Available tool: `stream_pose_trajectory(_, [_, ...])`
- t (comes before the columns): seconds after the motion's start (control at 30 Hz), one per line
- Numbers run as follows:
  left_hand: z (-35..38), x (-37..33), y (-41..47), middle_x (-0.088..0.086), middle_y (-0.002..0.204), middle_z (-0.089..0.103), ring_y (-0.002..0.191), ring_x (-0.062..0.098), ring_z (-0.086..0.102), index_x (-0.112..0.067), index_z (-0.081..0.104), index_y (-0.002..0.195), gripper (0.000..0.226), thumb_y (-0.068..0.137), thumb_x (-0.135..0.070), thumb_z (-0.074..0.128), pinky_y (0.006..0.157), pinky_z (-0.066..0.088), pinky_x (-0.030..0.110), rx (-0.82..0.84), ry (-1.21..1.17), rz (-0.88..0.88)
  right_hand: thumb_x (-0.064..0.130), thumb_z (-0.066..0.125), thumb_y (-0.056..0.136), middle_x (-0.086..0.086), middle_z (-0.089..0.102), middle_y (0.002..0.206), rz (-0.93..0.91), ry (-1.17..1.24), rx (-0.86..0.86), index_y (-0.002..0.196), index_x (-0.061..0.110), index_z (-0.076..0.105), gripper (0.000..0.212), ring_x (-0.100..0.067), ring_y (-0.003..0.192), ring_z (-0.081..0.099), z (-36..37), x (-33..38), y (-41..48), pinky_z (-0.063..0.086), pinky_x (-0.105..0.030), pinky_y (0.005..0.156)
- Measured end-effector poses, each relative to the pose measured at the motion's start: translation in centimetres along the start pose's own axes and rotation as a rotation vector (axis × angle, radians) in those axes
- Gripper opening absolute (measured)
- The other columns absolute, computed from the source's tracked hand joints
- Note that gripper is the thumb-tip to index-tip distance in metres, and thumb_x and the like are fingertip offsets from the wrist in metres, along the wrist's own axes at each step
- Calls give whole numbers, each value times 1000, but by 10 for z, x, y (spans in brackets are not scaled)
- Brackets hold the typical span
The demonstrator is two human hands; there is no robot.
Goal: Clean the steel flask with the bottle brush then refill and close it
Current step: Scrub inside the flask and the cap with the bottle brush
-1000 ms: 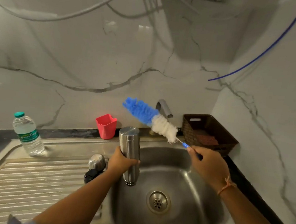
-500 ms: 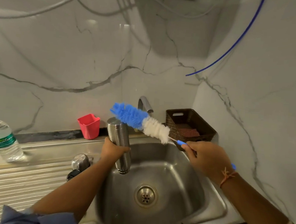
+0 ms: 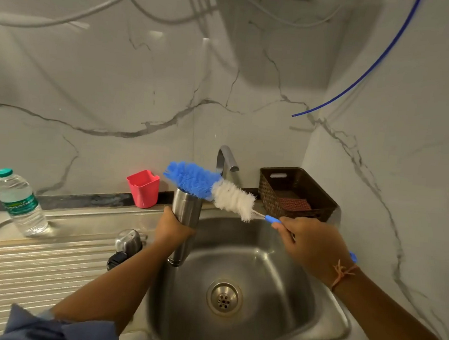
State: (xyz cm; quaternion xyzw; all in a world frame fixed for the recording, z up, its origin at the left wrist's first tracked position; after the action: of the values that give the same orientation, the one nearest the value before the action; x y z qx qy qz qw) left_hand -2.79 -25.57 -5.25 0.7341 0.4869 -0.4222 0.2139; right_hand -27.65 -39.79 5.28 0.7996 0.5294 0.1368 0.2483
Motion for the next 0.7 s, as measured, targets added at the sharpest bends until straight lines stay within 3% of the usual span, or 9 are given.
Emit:
stream_pose_trajectory(0.13, [17,-5,-9,3,109,57,102,28,58,-15,40,122,81,57,-23,88,90,50,45,57,81,71,33,43,88,4,47,44,73,75,-23,63,14,64,38,-11,35,39,16,-4,9,26,-19,35])
stream_pose_trajectory(0.2, [18,-2,-8,3,110,58,101,27,58,-16,42,120,81,54,-23,89,90,50,46,55,7,32,38,36,91,4,49,46,89,99,-25,66,15,65,44,-12,37,41,19,-12,4,26,-18,35])
stream_pose_trajectory(0.37, [11,7,-2,7,114,59,94,22,55,-14,43,122,79,56,-18,88,85,50,40,34,-55,-43,32,50,86,3,53,45,52,150,-6,81,12,73,30,-15,34,48,10,-7,-9,35,-19,30])
stream_pose_trajectory(0.47, [22,2,-10,3,113,58,103,26,57,-16,42,124,83,56,-22,88,89,49,40,68,-15,-9,30,51,85,5,46,42,33,128,-22,69,15,69,28,-9,31,36,10,3,1,19,-9,34])
stream_pose_trajectory(0.57, [35,-7,-16,1,111,56,106,24,56,-17,42,125,82,57,-22,88,91,49,40,107,-28,28,34,40,89,5,45,41,80,90,-35,64,15,66,41,-8,33,31,12,-1,9,14,-9,35])
stream_pose_trajectory(0.7, [28,-1,-6,7,117,59,105,27,58,-17,43,124,85,53,-19,90,91,51,49,66,-208,-74,40,34,91,3,51,45,62,169,8,78,13,71,48,-12,34,45,15,-13,-5,35,-21,31])
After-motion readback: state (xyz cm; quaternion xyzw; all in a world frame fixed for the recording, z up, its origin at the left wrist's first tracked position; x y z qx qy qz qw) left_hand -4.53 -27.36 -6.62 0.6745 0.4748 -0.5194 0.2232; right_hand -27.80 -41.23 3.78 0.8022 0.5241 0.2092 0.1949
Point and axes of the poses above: each hand's wrist, its own y-axis towards the middle knuckle, its own z-axis out of the palm, x = y × z, the point moved 5 cm from there along y, towards the middle knuckle
